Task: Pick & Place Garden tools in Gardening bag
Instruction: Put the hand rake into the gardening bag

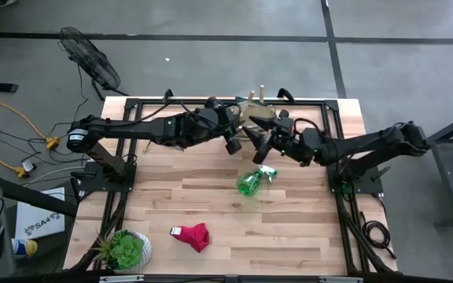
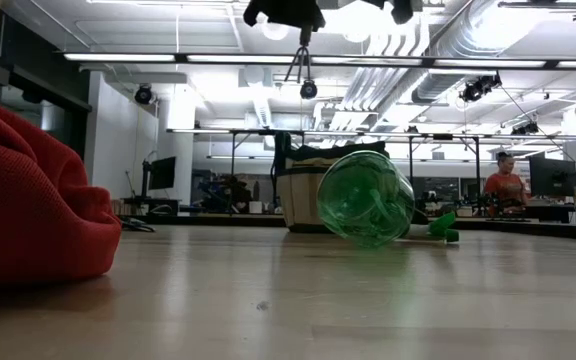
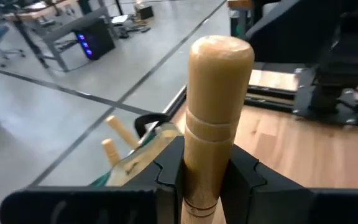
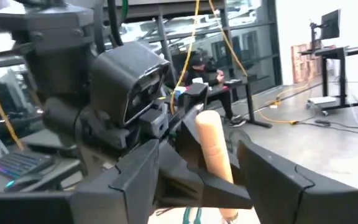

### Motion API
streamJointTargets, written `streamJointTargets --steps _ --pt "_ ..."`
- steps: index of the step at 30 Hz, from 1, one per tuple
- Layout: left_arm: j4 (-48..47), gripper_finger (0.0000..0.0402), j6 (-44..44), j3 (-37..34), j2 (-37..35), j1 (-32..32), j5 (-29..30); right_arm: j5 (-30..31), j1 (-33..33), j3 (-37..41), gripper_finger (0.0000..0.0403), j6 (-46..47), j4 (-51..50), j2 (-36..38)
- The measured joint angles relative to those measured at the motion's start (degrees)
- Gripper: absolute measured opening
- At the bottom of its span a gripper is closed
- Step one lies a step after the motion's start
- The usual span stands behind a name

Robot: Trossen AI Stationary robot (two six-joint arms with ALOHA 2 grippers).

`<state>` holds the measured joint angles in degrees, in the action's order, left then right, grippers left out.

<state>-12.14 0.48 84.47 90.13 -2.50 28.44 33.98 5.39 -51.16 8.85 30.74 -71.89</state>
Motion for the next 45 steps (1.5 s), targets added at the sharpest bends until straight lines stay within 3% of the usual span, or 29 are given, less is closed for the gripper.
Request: streamJointTargets --steps 9,22,34,45 --pt "-0.4 0.0061 2.8 0.0 0.0 0.0 0.7 0.6 -1.6 -4.8 0.0205 -0.1 -0.1 -5.9" --pt "-2.2 0.0061 10.8 0.0 0.0 0.0 2.7 1.9 -1.8 -4.8 0.0205 -3.3 -0.5 -6.1" --pt "-1.9 0.0061 16.6 0.0 0.0 0.0 2.7 0.1 -3.3 -4.8 0.0204 0.6 -1.7 -6.1" --pt "-1.8 0.0061 18.8 0.0 0.0 0.0 0.6 -1.9 -3.7 -4.8 0.0125 2.0 -3.6 -6.1"
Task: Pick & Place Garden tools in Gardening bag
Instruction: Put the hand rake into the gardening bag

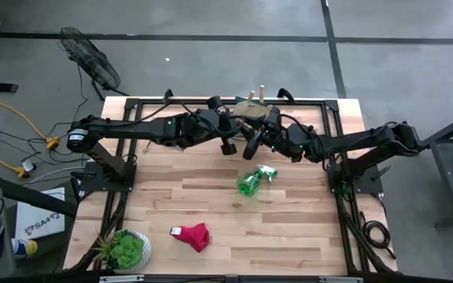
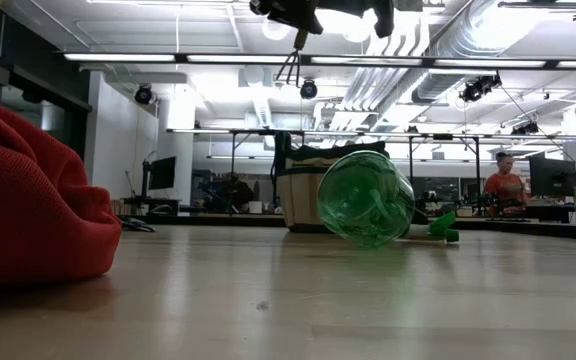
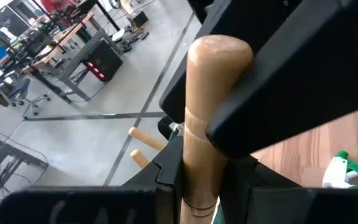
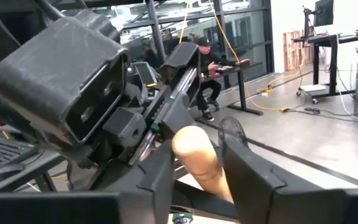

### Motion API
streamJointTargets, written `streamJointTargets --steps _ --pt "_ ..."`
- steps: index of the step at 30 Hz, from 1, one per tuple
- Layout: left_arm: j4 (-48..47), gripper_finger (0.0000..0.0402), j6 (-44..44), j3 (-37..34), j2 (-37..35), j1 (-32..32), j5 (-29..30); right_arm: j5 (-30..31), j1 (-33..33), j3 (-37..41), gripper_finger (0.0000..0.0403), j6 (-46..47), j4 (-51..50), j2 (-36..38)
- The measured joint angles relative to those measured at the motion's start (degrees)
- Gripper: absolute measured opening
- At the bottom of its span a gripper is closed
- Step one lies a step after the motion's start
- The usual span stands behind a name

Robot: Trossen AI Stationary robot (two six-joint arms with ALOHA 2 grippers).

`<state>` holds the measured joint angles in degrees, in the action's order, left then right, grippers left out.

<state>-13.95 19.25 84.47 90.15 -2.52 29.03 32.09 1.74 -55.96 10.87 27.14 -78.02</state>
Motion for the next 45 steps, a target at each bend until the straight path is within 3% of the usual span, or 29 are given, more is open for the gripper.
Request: streamJointTargets --steps 6,34,40,45 --pt "-0.8 0.0060 -0.4 0.0 0.0 0.0 -1.1 0.4 0.0 0.1 0.0087 -0.6 0.3 0.0" --pt "-2.7 0.0061 -1.4 0.1 -0.1 0.0 -1.3 2.4 0.1 0.1 0.0063 5.8 -0.3 0.0" --pt "-3.1 0.0101 -0.9 0.0 0.1 0.1 -2.1 1.8 0.1 0.0 0.0055 6.7 0.2 0.0" --pt "-3.2 0.0111 -1.1 0.0 0.2 0.1 -3.6 1.8 0.2 0.0 0.0055 6.4 -0.3 0.0"
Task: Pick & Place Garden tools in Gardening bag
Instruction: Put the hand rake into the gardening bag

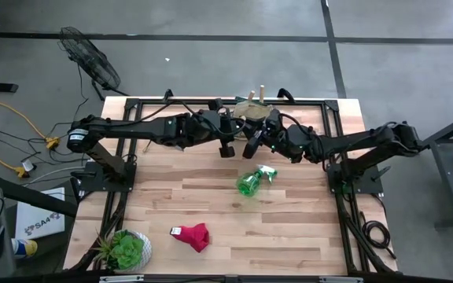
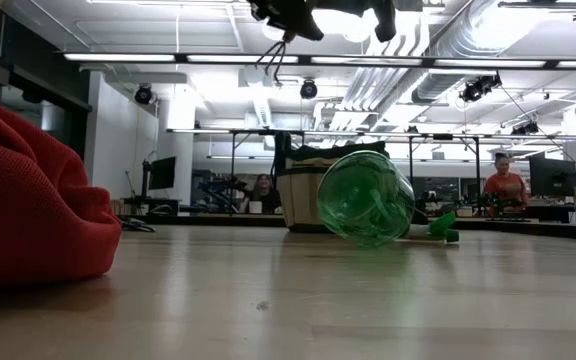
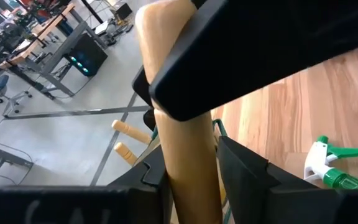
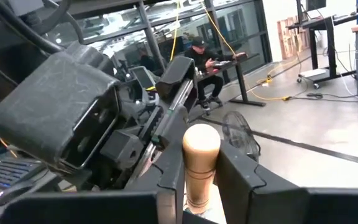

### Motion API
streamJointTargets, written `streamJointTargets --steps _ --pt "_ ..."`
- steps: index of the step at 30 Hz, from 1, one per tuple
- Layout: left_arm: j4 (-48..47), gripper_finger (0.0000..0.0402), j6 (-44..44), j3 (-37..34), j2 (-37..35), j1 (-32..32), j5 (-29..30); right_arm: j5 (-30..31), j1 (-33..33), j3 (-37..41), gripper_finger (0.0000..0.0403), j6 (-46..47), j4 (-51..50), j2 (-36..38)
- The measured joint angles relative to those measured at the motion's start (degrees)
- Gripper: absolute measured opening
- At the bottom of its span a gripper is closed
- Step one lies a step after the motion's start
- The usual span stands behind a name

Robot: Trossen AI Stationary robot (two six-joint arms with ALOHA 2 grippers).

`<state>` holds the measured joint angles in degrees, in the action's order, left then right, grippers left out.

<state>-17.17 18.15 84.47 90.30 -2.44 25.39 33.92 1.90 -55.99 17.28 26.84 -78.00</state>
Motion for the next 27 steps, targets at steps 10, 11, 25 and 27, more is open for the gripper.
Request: streamJointTargets --steps 10,11,25,27 --pt "-1.2 0.0114 -0.2 0.0 0.0 0.0 0.8 1.7 0.0 0.0 0.0055 2.1 -4.2 0.0" --pt "-1.6 0.0114 -0.2 0.0 -0.1 0.0 1.2 2.1 0.0 0.0 0.0055 2.6 -5.2 0.0" --pt "-12.7 0.0116 -0.9 0.0 -5.6 -0.1 5.2 6.5 -1.5 0.0 0.0055 8.8 -17.1 3.1" --pt "-13.8 0.0116 -2.1 0.0 -6.9 -0.1 5.5 6.7 -2.1 0.0 0.0055 10.7 -21.7 4.3"
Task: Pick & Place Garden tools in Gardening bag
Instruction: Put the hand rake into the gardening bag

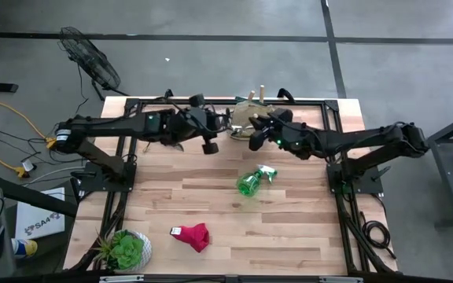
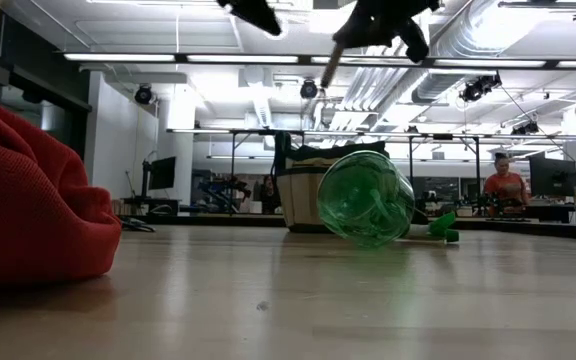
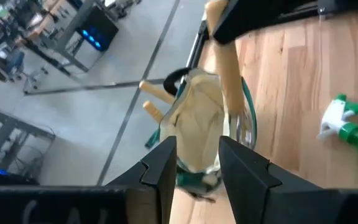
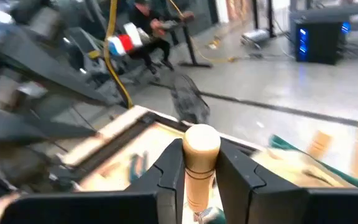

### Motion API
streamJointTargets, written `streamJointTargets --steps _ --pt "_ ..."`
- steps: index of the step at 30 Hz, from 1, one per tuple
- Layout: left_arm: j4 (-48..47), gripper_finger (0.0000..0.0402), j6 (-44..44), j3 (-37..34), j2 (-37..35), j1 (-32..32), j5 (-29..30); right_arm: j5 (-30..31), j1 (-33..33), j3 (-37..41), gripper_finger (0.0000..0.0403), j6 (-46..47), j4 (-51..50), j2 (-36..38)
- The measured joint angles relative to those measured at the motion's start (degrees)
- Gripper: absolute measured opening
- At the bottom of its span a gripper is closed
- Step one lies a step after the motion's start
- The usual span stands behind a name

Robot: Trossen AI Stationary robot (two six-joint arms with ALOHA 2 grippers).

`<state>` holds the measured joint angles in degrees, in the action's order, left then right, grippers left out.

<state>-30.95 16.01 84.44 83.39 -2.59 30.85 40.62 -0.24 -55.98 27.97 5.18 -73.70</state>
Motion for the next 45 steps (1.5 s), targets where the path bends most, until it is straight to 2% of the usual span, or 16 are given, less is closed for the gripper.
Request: streamJointTargets --steps 4,10,14,19,21,27,32,41,45 --pt "-3.8 0.0116 -3.0 0.0 -2.9 0.0 -0.4 -0.4 -1.6 0.0 0.0055 2.1 -6.6 1.0" --pt "-3.5 0.0116 -6.8 -3.5 -8.4 -0.9 -2.6 -3.2 -3.7 0.0 0.0055 3.9 -9.1 1.1" --pt "-2.4 0.0116 -11.3 -8.1 -12.6 -3.2 -7.0 -4.6 -4.8 0.0 0.0055 1.2 -9.7 1.1" --pt "5.1 0.0116 -15.2 -15.1 -17.7 -5.8 -16.5 -12.1 -7.4 0.0 0.0055 -5.0 -9.8 1.1" --pt "7.8 0.0116 -16.5 -17.2 -19.2 -6.2 -18.6 -14.1 -8.5 0.0 0.0055 -6.2 -10.4 1.1" --pt "10.5 0.0116 -19.4 -21.4 -21.6 -6.0 -18.6 -21.7 -12.0 0.0 0.0055 -9.0 -12.4 1.1" --pt "10.1 0.0116 -20.8 -21.7 -21.5 -6.0 -19.6 -23.4 -14.0 0.0 0.0055 -10.5 -12.5 1.1" --pt "10.2 0.0116 -21.9 -21.7 -21.5 -6.0 -20.0 -32.0 -17.1 0.0 0.0055 -11.6 -12.2 1.7" --pt "10.2 0.0116 -22.1 -21.7 -21.5 -6.0 -20.0 -34.1 -18.0 0.0 0.0055 -11.9 -12.1 3.1"
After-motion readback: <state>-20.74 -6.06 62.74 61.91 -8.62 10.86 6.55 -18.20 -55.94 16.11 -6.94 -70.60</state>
